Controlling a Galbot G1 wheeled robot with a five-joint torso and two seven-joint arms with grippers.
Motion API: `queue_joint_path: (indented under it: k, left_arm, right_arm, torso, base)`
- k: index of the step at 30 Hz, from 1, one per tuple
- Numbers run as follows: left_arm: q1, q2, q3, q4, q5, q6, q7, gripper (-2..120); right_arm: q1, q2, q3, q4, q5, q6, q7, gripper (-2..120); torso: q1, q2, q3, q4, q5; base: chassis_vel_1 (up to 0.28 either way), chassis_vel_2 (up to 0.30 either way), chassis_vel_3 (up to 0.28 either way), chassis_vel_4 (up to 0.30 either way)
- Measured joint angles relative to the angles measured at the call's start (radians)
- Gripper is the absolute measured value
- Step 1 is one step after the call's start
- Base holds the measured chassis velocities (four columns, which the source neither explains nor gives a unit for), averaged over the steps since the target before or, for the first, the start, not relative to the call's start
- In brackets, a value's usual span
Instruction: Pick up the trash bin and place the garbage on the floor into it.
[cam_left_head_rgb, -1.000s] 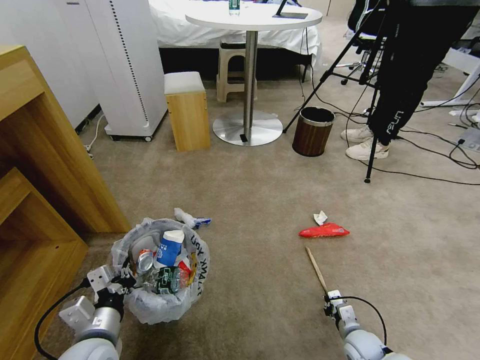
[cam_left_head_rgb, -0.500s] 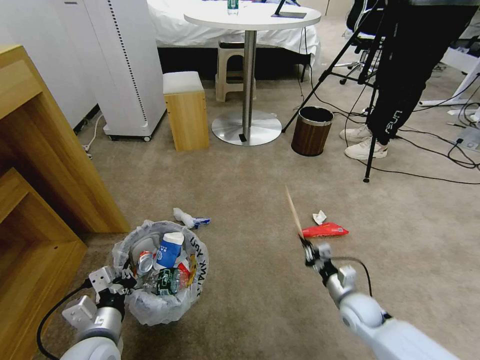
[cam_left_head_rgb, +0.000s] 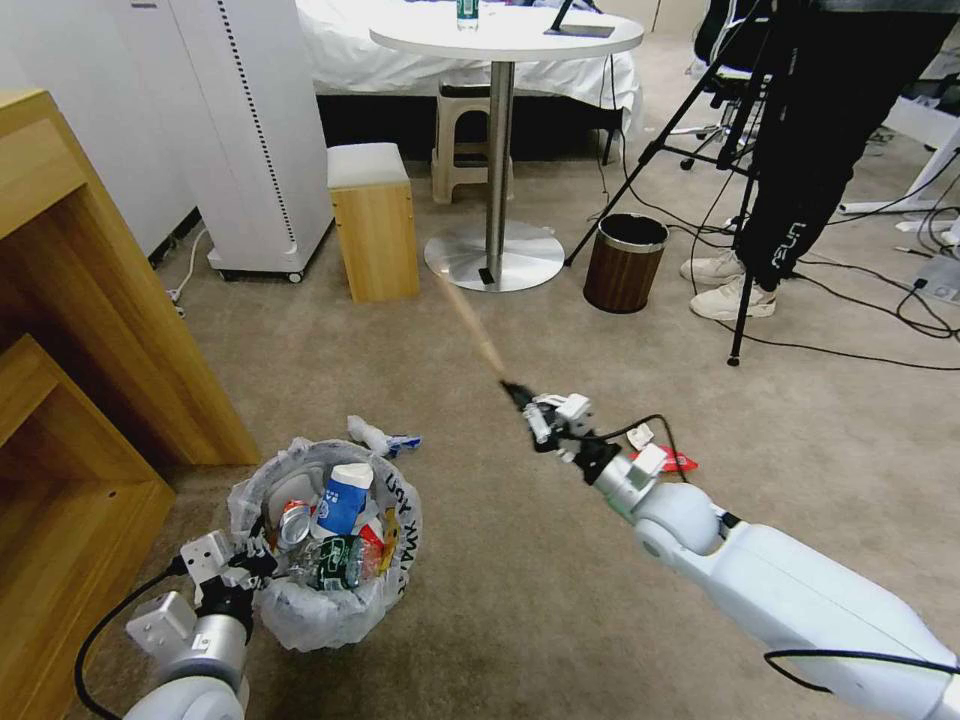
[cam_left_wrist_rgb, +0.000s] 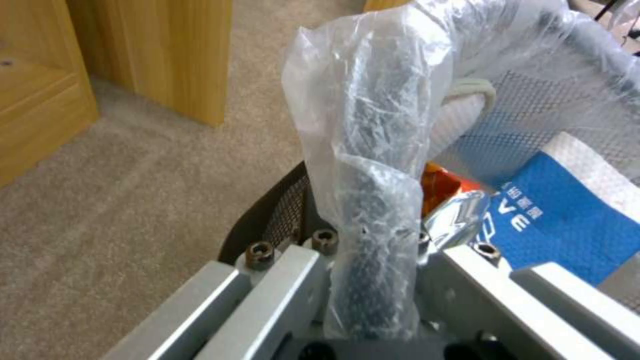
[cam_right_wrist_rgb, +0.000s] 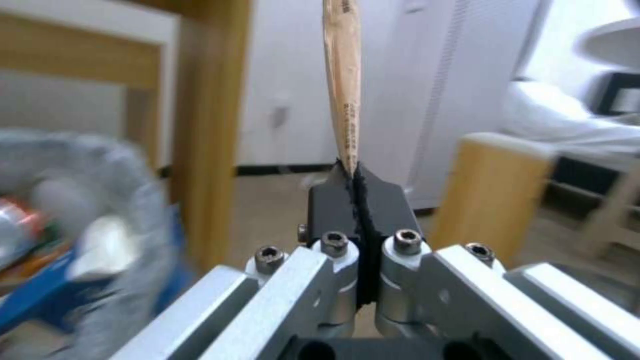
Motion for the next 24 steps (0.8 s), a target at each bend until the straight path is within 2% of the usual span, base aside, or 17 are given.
queue_joint_path:
  k: [2, 5, 8, 16, 24]
  left_arm:
    - [0.001, -0.002, 0.001, -0.002, 0.001, 0.001, 0.000, 1]
    - [0.006, -0.008, 0.006, -0.011, 0.008, 0.001, 0.003, 1]
    - [0.012, -0.010, 0.006, -0.018, 0.011, 0.002, 0.005, 1]
    - [0.023, -0.015, 0.003, -0.034, 0.016, 0.002, 0.007, 1]
    - [0.031, -0.015, -0.002, -0.048, 0.016, 0.003, 0.007, 1]
  right_arm:
    - [0.020, 0.008, -0.030, -0.007, -0.005, 0.000, 0.000, 0]
    - [0.113, 0.056, -0.145, -0.051, -0.023, -0.002, 0.010, 0]
    - [0.171, 0.089, -0.203, -0.066, -0.025, -0.008, 0.027, 0]
    - [0.269, 0.154, -0.313, -0.090, -0.033, -0.025, 0.040, 0]
    - [0.293, 0.200, -0.407, -0.123, -0.046, -0.032, 0.065, 0]
  torso:
    - [0.000, 0.000, 0.000, 0.0000, 0.0005]
    - [0.000, 0.000, 0.000, 0.0000, 0.0006]
    - [0.000, 0.000, 0.000, 0.0001, 0.0000]
    - [0.000, 0.000, 0.000, 0.0001, 0.0002]
    - [0.000, 0.000, 0.000, -0.0001, 0.0003]
  base:
    - [0.000, 0.000, 0.000, 0.000]
    - [0.000, 0.000, 0.000, 0.000]
    - [0.000, 0.000, 0.000, 0.000]
    - [0.000, 0.000, 0.000, 0.000]
    - [0.000, 0.000, 0.000, 0.000]
